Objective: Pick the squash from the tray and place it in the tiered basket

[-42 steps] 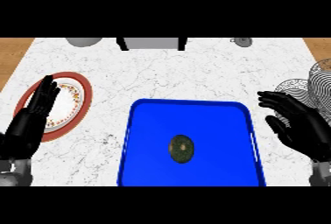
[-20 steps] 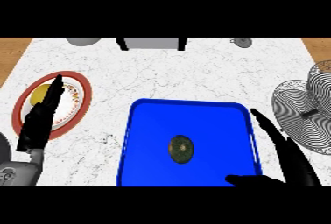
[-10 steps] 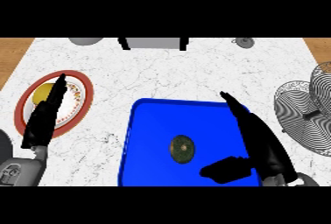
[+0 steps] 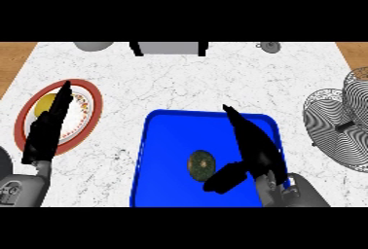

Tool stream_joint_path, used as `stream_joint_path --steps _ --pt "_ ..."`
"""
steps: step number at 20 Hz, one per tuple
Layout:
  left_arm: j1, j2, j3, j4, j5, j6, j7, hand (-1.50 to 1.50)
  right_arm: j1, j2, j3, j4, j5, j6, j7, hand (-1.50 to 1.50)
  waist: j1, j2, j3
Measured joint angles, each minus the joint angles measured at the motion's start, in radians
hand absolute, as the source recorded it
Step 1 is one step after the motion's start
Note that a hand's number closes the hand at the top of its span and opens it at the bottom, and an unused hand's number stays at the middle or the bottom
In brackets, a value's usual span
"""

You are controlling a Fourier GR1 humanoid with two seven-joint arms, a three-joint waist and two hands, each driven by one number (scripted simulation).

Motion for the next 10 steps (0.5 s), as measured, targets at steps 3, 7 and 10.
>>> stream_joint_path --steps 3,7,10 --pt "-0.002 -0.004 0.006 0.000 -0.007 -0.002 0.003 0.00 0.002 0.020 0.006 0.030 0.007 0.013 0.001 -1.50 -0.003 0.000 0.000" --pt "-0.012 -0.016 0.011 0.013 -0.018 -0.003 0.000 0.00 0.015 0.055 0.038 0.047 0.044 0.025 0.006 -1.50 -0.006 -0.001 0.000" --pt "-0.007 -0.015 0.025 0.028 -0.019 -0.013 -0.018 0.00 0.030 0.074 0.062 0.034 0.076 0.036 0.013 -1.50 -0.008 -0.001 0.000"
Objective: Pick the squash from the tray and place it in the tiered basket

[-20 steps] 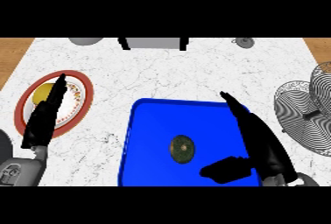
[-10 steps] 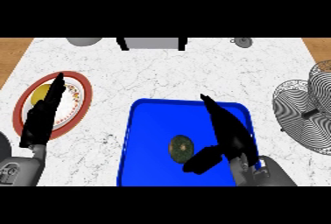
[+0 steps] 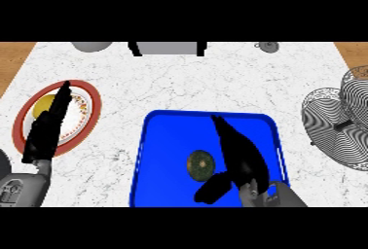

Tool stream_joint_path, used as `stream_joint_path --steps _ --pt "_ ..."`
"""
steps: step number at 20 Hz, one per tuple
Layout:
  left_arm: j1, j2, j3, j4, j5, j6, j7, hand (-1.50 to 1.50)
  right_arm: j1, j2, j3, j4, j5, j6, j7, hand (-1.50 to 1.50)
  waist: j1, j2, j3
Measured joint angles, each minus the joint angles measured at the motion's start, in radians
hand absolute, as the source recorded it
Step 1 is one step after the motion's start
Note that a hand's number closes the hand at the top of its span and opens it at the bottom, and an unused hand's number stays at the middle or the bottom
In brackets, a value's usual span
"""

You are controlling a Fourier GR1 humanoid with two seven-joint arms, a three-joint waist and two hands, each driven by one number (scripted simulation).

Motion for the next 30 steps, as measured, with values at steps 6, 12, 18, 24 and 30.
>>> stream_joint_path --steps 6,12,18,24,30 --pt "0.010 -0.005 0.007 -0.008 -0.010 -0.008 0.004 0.00 0.016 0.006 0.026 0.001 0.080 0.030 0.002 -1.50 0.000 -0.001 0.000" --pt "0.003 -0.021 0.009 -0.027 -0.027 -0.006 0.024 0.00 0.017 0.055 0.050 0.028 0.164 0.046 -0.002 -1.50 0.000 0.000 0.000" --pt "0.025 -0.035 0.008 -0.041 -0.041 -0.010 0.017 0.00 0.043 0.106 0.053 0.078 0.218 0.050 -0.012 -1.50 0.002 0.000 0.000" --pt "0.005 -0.031 0.039 -0.021 -0.037 -0.028 0.013 0.00 0.081 0.125 0.038 0.119 0.230 0.056 -0.036 -1.50 0.000 0.001 0.000" --pt "0.032 -0.054 0.034 -0.045 -0.057 -0.031 0.008 0.00 0.078 0.133 0.031 0.184 0.235 0.039 -0.053 -1.50 0.004 0.001 0.001"
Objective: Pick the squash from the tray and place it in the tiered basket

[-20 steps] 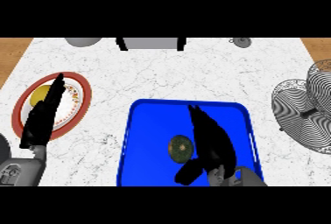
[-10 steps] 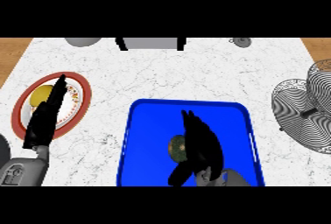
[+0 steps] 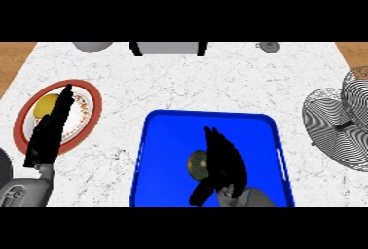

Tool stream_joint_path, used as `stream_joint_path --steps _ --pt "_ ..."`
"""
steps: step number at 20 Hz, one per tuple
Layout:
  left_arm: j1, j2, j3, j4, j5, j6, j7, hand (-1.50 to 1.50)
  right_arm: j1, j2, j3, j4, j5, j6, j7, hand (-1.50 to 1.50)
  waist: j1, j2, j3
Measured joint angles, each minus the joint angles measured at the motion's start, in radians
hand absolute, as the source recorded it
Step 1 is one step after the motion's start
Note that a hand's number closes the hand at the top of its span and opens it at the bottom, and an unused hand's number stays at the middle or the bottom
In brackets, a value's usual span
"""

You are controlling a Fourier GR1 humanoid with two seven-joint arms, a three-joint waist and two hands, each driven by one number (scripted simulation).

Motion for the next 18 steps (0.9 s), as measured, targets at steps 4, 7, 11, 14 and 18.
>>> stream_joint_path --steps 4,7,11,14,18 --pt "-0.019 0.000 0.008 -0.017 -0.008 -0.013 0.036 0.00 -0.024 0.005 -0.013 0.058 -0.026 -0.010 -0.014 -1.50 0.001 0.000 0.000" --pt "-0.001 -0.008 0.018 -0.024 -0.012 -0.018 0.023 0.00 -0.046 0.008 -0.016 0.106 -0.046 -0.018 -0.024 -1.50 0.002 0.001 0.000" --pt "-0.008 -0.015 0.027 -0.019 -0.025 -0.029 0.020 0.00 -0.055 0.010 -0.012 0.161 -0.069 -0.036 -0.040 -1.50 0.002 0.001 0.000" --pt "-0.006 -0.019 0.040 0.008 -0.025 -0.043 -0.006 0.00 -0.066 0.010 0.013 0.187 -0.114 -0.058 -0.040 1.50 0.002 0.001 0.000" --pt "-0.005 -0.023 0.042 -0.017 -0.032 -0.046 0.016 0.00 -0.100 -0.002 0.053 0.240 -0.143 -0.043 -0.067 1.50 0.002 -0.005 -0.004"
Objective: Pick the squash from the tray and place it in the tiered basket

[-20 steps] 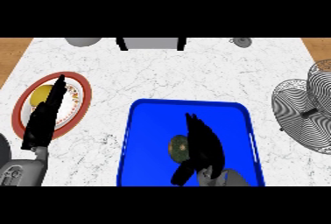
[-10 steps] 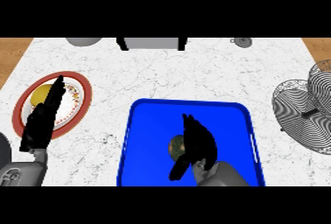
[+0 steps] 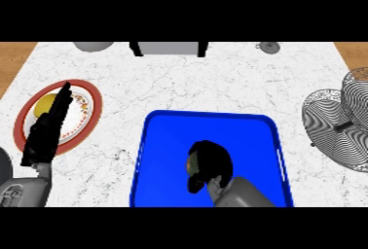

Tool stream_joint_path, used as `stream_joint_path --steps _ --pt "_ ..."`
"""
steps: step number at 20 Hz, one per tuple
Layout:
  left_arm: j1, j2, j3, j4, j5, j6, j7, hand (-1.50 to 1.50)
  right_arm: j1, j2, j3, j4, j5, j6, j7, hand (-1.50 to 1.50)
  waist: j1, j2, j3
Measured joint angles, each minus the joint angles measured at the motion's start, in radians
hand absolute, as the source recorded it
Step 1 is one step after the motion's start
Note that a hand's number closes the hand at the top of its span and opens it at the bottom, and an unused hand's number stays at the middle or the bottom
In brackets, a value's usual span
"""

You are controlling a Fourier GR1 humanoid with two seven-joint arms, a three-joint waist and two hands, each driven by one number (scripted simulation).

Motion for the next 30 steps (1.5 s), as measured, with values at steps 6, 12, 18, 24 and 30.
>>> stream_joint_path --steps 6,12,18,24,30 --pt "0.000 -0.009 0.012 -0.023 -0.017 -0.012 0.024 0.00 -0.032 0.006 0.005 0.036 0.026 0.021 -0.037 1.50 -0.002 0.001 0.002" --pt "0.001 -0.017 0.025 -0.020 -0.019 -0.021 0.019 0.00 -0.063 0.006 -0.071 0.014 0.002 -0.036 -0.016 1.50 0.000 0.005 0.004" --pt "-0.008 -0.022 0.017 -0.021 -0.022 -0.023 0.016 0.00 -0.217 -0.069 -0.354 0.189 0.103 -0.164 0.039 1.50 0.015 0.023 0.002" --pt "-0.023 -0.027 0.003 -0.024 -0.027 -0.030 0.018 0.00 -0.400 -0.151 -0.531 0.308 0.283 -0.319 0.062 1.50 0.040 0.025 0.002" --pt "-0.029 -0.031 -0.005 -0.018 -0.030 -0.035 0.017 0.00 -0.577 -0.236 -0.599 0.406 0.547 -0.407 0.090 1.50 0.052 0.020 0.000"
